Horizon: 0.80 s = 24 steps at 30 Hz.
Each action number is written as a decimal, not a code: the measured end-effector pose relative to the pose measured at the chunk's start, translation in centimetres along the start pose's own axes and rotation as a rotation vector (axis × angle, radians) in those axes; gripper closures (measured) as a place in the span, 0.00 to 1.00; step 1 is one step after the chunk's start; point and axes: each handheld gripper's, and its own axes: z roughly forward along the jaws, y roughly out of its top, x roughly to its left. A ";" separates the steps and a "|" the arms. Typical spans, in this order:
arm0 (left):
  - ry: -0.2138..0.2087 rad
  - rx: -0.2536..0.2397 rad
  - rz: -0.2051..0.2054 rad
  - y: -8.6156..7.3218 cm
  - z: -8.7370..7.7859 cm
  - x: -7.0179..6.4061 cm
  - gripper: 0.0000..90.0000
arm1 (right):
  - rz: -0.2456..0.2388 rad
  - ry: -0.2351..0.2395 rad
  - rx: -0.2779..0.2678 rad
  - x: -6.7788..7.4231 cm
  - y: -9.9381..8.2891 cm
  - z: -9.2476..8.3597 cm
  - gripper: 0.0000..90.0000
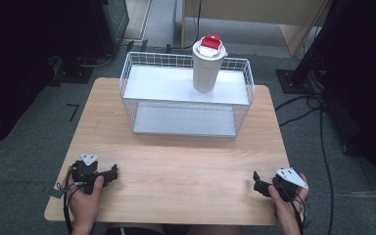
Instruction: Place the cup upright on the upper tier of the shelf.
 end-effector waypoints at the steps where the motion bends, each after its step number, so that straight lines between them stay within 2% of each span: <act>1: 0.000 0.000 0.000 0.0 0.0 0.0 0.00 | -0.002 -0.003 0.009 -0.1 -0.1 0.0 0.00; 4: 0.000 0.000 0.000 0.0 0.0 0.0 0.00 | -0.015 -0.030 0.058 -0.8 -0.6 0.0 0.00; 8: 0.000 0.000 0.000 0.0 0.0 0.0 0.00 | -0.005 -0.046 0.084 -1.5 -0.8 -0.1 0.00; 11: 0.000 0.000 0.000 0.0 0.0 0.0 0.00 | 0.010 -0.049 0.177 -1.8 -0.8 0.3 0.00; 13: 0.000 0.000 0.000 0.0 0.0 0.0 0.00 | 0.036 -0.028 0.189 -2.0 -0.8 0.4 0.00; 24: 0.004 0.000 -0.007 0.0 0.0 -0.1 0.00 | 0.008 0.003 0.188 -1.9 -0.8 0.5 0.00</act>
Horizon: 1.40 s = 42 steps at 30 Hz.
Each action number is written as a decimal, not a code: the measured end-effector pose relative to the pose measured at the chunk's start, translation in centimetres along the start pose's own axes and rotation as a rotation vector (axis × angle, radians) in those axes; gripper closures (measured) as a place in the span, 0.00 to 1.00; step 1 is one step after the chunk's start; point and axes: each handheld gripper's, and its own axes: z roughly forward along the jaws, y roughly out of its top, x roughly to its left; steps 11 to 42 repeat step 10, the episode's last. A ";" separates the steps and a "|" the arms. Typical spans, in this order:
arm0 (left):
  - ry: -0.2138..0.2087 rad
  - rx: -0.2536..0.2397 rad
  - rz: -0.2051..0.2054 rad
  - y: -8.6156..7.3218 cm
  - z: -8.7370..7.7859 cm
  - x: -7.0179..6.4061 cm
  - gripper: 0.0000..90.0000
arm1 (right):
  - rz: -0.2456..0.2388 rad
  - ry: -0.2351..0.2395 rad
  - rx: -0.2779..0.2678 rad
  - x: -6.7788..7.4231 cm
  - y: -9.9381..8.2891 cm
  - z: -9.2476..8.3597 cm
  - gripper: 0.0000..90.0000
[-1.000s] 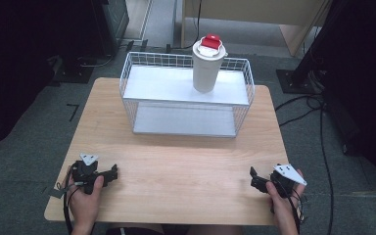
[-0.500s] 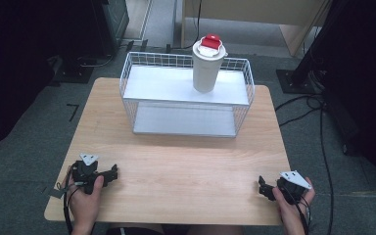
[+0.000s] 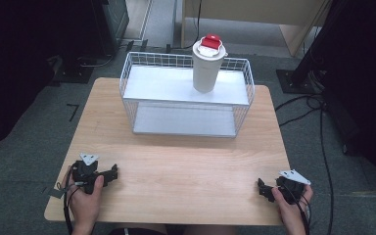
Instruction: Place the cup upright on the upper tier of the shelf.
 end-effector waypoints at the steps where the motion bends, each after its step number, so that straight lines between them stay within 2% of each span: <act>1: 0.000 0.000 0.000 0.0 0.0 0.0 0.00 | 0.000 0.000 0.001 0.0 0.0 0.0 0.00; 42: 0.002 0.000 -0.001 0.0 0.0 0.0 0.00 | -0.001 0.003 -0.001 0.0 0.0 0.0 0.00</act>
